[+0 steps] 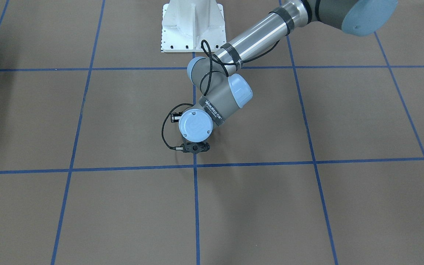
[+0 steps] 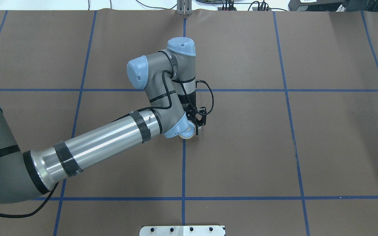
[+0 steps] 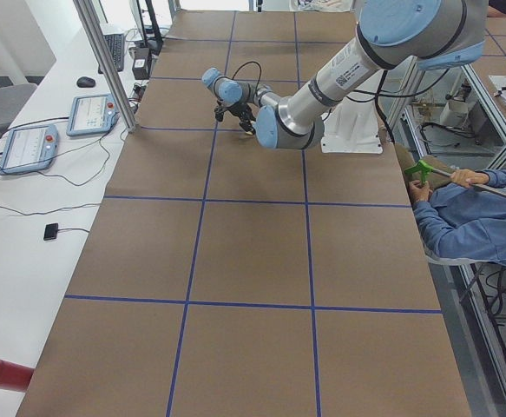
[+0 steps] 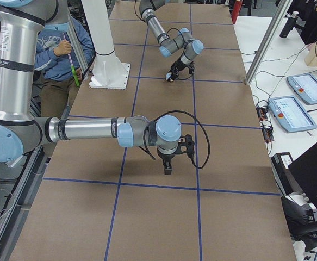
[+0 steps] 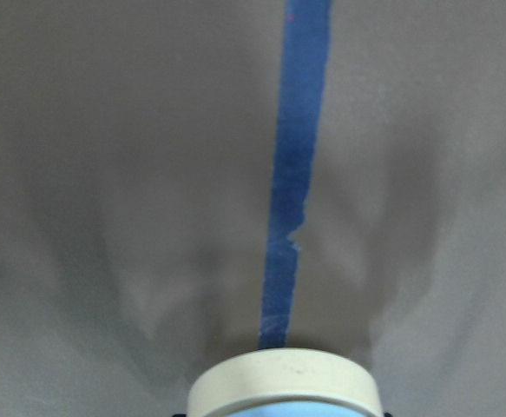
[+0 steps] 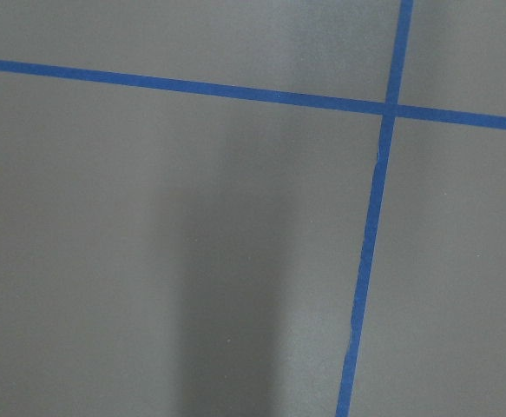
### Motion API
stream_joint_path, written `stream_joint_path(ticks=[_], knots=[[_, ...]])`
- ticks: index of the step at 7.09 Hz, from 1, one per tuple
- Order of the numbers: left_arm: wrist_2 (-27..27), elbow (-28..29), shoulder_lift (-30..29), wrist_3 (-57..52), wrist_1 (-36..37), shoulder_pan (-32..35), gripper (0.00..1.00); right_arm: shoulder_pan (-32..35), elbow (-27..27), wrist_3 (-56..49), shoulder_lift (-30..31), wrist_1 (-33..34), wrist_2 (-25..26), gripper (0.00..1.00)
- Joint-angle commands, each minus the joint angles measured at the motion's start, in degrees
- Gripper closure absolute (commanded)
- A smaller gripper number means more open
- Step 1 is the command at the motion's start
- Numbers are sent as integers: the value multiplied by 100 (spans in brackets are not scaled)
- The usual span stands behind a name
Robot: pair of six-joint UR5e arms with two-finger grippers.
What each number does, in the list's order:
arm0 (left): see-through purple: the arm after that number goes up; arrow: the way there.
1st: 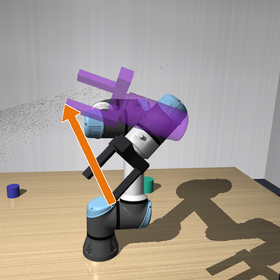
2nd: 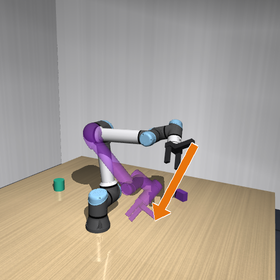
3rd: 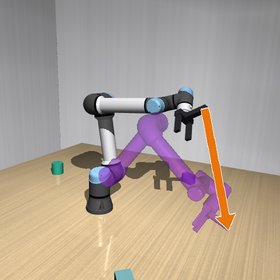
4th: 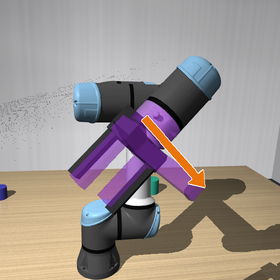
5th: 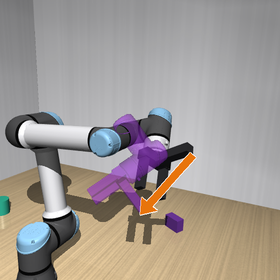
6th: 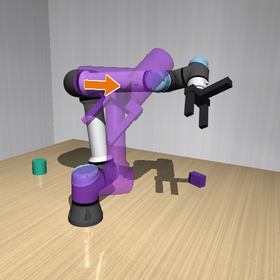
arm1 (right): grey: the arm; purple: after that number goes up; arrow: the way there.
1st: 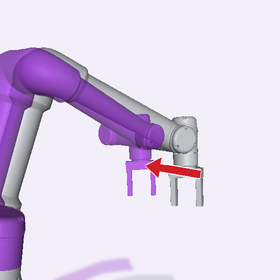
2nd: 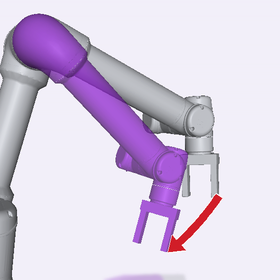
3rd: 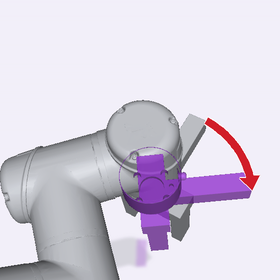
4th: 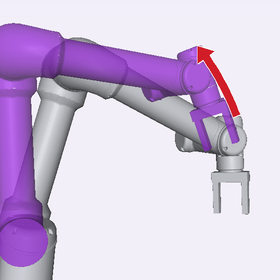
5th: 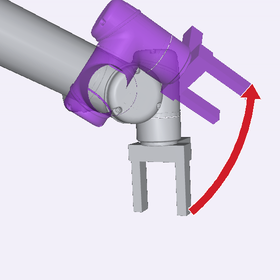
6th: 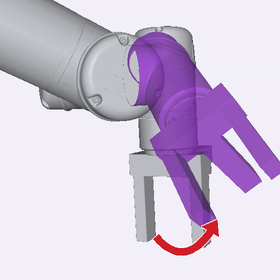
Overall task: Place and press bell with both arms
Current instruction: 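Lower the bell onto the table and open the left gripper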
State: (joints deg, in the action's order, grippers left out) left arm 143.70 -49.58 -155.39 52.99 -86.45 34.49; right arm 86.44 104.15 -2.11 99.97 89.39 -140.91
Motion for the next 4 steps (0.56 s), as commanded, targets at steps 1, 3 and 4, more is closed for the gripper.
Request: stream_joint_path(ticks=[1,3,4], knots=[[0,-60,0,9,5,23,1,-22,0,0,-4,0,-7,0],[-9,-819,122,36,171,381,1,-144,70,200,-256,-26,-190,0],[0,-1808,784,36,303,644,1,-354,262,672,-441,-35,-191,0]])
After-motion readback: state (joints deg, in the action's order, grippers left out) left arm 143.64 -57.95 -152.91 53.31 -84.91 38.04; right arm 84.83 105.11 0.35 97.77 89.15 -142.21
